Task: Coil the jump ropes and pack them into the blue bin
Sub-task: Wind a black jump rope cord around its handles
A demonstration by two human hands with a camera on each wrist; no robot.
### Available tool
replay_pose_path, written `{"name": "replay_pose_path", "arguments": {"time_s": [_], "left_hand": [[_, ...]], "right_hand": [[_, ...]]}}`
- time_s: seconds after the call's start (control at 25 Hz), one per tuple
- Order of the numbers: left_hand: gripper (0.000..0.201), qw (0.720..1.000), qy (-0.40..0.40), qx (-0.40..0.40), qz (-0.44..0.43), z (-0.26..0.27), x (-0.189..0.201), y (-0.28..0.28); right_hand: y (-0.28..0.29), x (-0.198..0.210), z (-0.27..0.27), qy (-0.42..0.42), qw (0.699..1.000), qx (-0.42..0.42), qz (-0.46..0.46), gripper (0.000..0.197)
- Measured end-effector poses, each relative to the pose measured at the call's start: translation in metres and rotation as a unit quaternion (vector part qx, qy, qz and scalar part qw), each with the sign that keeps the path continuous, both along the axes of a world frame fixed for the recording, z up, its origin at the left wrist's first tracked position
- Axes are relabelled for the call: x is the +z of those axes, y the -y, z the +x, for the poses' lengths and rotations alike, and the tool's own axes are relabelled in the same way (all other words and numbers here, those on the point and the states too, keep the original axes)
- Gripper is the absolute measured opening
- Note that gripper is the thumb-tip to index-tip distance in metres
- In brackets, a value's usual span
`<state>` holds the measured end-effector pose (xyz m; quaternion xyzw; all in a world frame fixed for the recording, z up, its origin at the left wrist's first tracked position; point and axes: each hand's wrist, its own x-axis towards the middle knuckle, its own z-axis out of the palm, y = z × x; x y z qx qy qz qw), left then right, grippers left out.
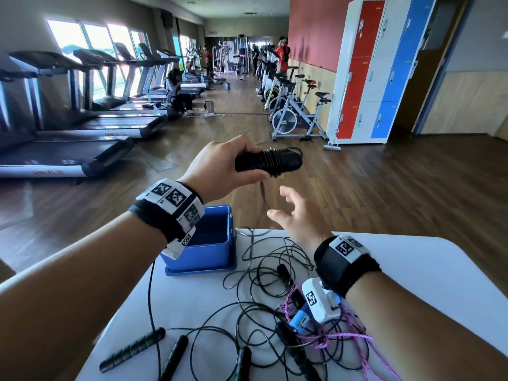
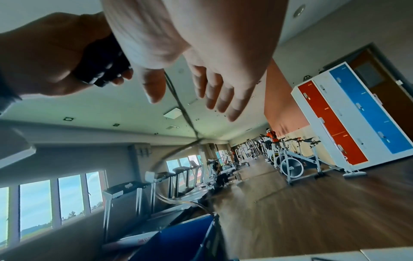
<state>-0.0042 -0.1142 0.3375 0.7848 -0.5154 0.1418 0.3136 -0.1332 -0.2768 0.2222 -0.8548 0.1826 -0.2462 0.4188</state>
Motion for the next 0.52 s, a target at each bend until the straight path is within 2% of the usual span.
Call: {"name": "replay_pose_path", "arguments": {"time_s": [0.04,0.12,0.28,0.4,0.52], "left_hand": [[0.046,1.000,-0.002,-0.003,-0.002,-0.001,0.001,0.000],[0.044,1.000,-0.012,-0.010,-0.004,-0.004,0.002,0.003],[0.042,0.999,-0.022,-0.027,-0.011,-0.013,0.005,0.007],[0.042,1.000,-0.014,-0.016,-0.012,-0.014,0.004,0.006],[0.044,1.000,-0.007,0.005,0.002,-0.009,-0.003,0.001]], "right_hand": [[-0.003,0.008,0.005,0.032,0.999,0.010,0.024,0.074],[-0.010,0.021,0.018,0.082,0.996,0.021,0.029,0.063],[-0.022,0.028,0.038,0.135,0.986,0.038,0.094,0.016],[-0.037,0.019,0.036,0.110,0.987,0.023,0.114,0.023],[-0.037,0.007,0.029,0.095,0.994,0.012,0.057,0.026]]}}
